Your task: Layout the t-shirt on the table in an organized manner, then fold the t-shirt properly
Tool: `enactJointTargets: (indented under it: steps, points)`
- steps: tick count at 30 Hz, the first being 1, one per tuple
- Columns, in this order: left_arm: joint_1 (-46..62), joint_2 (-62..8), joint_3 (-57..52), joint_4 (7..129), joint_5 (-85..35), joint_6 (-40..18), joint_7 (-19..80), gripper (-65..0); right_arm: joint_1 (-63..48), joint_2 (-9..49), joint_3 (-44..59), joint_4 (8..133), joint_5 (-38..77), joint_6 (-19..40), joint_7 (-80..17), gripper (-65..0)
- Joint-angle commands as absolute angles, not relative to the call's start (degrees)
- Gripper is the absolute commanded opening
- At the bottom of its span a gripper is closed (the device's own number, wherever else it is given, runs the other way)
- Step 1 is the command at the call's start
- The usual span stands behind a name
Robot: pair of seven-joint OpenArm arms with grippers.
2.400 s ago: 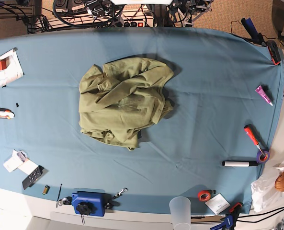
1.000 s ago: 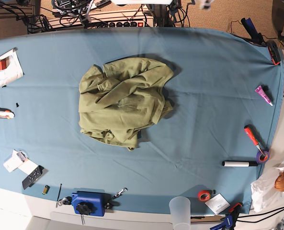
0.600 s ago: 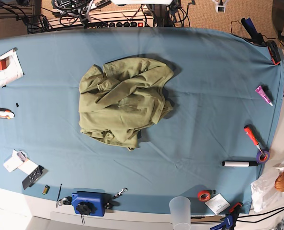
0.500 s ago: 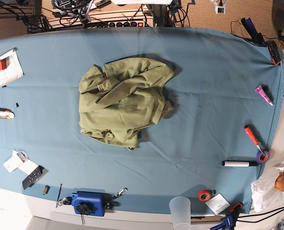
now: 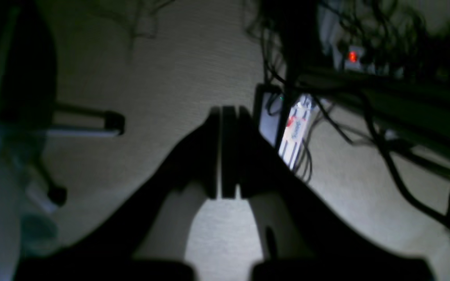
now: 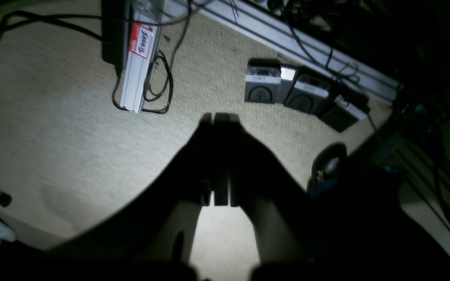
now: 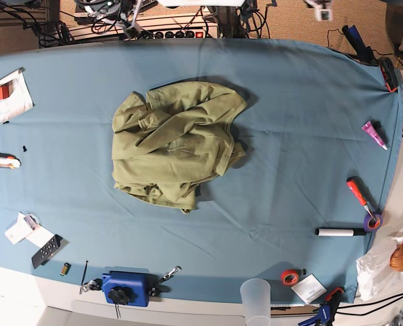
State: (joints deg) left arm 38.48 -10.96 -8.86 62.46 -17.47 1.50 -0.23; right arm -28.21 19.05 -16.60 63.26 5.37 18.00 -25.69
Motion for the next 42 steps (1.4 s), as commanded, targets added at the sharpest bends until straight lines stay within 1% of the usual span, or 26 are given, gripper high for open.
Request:
enactJointTargets:
  steps: [1, 6, 9, 19, 24, 29, 33, 39, 42]
  points:
    - [40.3, -11.3, -10.2, 63.9, -18.5, 1.6, -0.8, -65.0, -29.5, 19.9, -16.4, 65.5, 5.6, 18.2, -25.3, -65.0]
    - [43.5, -11.3, -15.2, 69.7, -22.3, 1.5, 4.3, -65.0, -33.2, 20.0, -16.4, 72.9, 5.5, 18.2, -25.8, -65.0]
    - [45.6, -11.3, -16.9, 73.4, -23.2, 1.5, 5.2, -65.0, -34.6, 20.0, -16.4, 76.0, 5.5, 18.2, -27.2, -65.0]
    - [54.9, -11.3, -17.4, 88.8, -23.2, -0.2, 7.4, -65.0, -39.4, 20.0, -15.9, 84.1, 4.7, 18.2, -31.8, -65.0]
    - [59.0, -11.3, -17.5, 96.0, -23.2, -0.2, 11.2, -65.0, -44.9, 20.0, -10.7, 91.6, 4.7, 18.2, -32.3, -65.0]
    - [62.6, -11.4, -17.5, 102.1, -23.2, 0.0, 13.6, -65.0, -51.5, 20.0, -3.6, 101.4, 5.3, 18.2, -35.0, -65.0]
    - [63.7, -11.5, -17.5, 107.2, -21.8, 0.0, 19.1, -65.0, -55.4, 20.0, 0.9, 109.5, 7.5, 18.5, -38.5, -65.0]
    - [63.8, -11.5, -17.5, 115.8, -17.0, 0.2, 24.8, -65.0, -56.8, 20.0, 4.7, 119.7, 9.6, 18.5, -43.3, -65.0]
    - [63.8, -11.5, -17.5, 120.6, -16.0, 0.2, 29.7, -65.0, -56.8, 20.0, 5.0, 123.4, 9.6, 18.5, -45.1, -65.0]
